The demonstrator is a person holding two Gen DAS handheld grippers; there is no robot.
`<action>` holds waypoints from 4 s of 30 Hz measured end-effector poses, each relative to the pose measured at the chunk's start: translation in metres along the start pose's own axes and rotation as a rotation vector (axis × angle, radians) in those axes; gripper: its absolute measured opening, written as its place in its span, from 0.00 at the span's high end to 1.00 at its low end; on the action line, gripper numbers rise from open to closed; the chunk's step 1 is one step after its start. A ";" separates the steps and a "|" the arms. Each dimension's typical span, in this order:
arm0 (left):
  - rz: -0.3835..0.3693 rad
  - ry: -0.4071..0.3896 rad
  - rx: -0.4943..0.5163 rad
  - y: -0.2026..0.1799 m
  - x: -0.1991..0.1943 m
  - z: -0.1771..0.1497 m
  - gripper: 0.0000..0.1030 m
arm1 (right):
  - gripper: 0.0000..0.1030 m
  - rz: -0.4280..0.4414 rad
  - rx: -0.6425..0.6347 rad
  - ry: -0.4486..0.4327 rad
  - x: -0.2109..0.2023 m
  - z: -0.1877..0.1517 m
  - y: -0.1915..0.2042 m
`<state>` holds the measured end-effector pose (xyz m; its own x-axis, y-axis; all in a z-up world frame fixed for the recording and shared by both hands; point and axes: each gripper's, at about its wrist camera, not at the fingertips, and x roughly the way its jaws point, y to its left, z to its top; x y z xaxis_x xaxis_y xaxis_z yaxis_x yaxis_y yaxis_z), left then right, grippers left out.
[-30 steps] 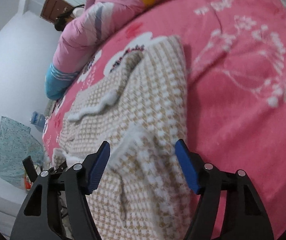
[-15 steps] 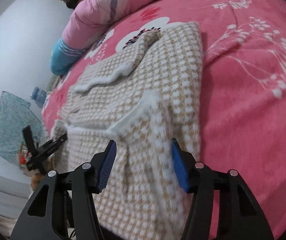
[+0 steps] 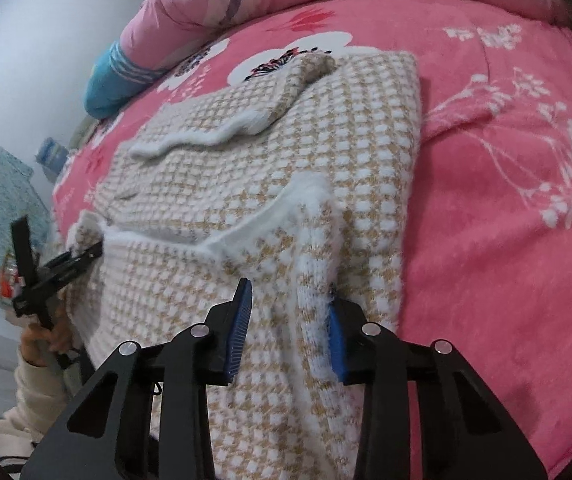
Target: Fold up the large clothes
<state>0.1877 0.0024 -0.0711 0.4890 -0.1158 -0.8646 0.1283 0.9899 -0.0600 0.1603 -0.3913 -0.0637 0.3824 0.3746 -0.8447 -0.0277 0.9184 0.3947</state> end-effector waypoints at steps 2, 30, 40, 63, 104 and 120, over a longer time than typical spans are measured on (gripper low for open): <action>0.000 0.001 -0.002 0.000 0.000 0.000 0.61 | 0.67 -0.018 0.003 -0.001 0.004 0.003 0.001; 0.038 -0.028 0.029 -0.002 -0.010 -0.006 0.68 | 0.90 -0.221 -0.139 -0.034 0.002 -0.003 0.034; 0.047 -0.015 0.019 0.002 -0.012 -0.008 0.70 | 0.90 -0.315 -0.197 -0.021 0.012 -0.003 0.042; 0.063 -0.003 0.017 -0.003 -0.005 -0.002 0.69 | 0.90 -0.315 -0.174 -0.002 0.021 0.000 0.039; 0.066 -0.312 0.023 -0.010 -0.108 -0.039 0.88 | 0.92 -0.316 -0.237 -0.300 -0.074 -0.041 0.095; 0.086 -0.534 0.080 -0.018 -0.154 0.042 0.90 | 0.93 -0.329 -0.295 -0.544 -0.120 0.023 0.109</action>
<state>0.1463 -0.0009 0.0837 0.8679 -0.0806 -0.4902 0.1238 0.9907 0.0562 0.1325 -0.3393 0.0894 0.8196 0.0249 -0.5724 -0.0511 0.9983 -0.0298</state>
